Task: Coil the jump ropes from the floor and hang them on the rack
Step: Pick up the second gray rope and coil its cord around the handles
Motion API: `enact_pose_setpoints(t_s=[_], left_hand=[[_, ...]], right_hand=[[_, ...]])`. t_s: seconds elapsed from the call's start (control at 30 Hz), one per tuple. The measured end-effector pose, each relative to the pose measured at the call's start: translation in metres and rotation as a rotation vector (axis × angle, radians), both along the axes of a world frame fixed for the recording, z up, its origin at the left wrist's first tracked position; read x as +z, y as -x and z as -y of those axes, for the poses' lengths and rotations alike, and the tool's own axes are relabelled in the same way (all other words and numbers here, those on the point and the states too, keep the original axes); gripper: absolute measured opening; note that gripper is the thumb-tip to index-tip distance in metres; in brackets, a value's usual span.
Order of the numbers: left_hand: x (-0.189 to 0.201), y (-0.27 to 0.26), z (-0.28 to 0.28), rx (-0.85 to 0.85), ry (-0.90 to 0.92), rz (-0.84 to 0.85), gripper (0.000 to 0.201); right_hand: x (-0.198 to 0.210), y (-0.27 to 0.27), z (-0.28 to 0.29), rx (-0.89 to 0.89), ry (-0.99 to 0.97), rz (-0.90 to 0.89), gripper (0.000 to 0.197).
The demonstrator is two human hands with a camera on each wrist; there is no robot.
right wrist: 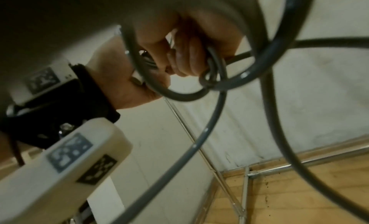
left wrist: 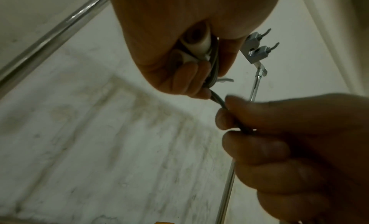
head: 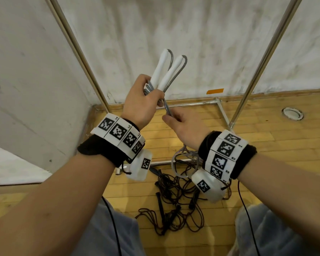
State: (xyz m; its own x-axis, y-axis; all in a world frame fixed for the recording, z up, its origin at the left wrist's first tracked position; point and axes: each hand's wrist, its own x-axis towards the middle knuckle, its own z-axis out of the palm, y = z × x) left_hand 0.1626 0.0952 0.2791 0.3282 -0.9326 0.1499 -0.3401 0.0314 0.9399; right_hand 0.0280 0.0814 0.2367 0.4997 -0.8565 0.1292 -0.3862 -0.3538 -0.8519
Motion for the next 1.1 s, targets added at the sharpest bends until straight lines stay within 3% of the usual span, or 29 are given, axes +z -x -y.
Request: enact_pose_setpoints(t_s=[0.23,0.3,0.4,0.5,0.67,0.9,1.1], left_hand=[[0.002,0.01,-0.002,-0.057,-0.005,0.014,0.021],[0.001,0.013,-0.001,-0.057,0.0,-0.022,0.024],[0.007,0.011,0.0,-0.028,0.044,-0.092,0.023],[0.013,0.001,0.001,0.012,0.069,-0.077,0.021],[0.011,-0.014,0.0,0.059,0.084,0.131,0.018],[-0.011,-0.042,0.005,0.016,-0.128,0.662,0.023],[-0.028,-0.022,0.009,-0.127,-0.261,0.941,0.017]], right_hand=[[0.006,0.017,0.02,-0.035,-0.078,-0.27,0.021],[0.004,0.016,0.021,-0.079,-0.094,-0.226,0.019],[0.004,0.013,0.019,-0.093,-0.141,0.023,0.02],[0.002,0.014,0.019,-0.125,-0.021,0.059,0.013],[0.001,0.021,0.026,-0.14,0.134,-0.122,0.039],[0.016,0.019,0.022,0.043,0.094,-0.221,0.03],[0.034,0.024,0.017,0.049,0.135,-0.216,0.037]])
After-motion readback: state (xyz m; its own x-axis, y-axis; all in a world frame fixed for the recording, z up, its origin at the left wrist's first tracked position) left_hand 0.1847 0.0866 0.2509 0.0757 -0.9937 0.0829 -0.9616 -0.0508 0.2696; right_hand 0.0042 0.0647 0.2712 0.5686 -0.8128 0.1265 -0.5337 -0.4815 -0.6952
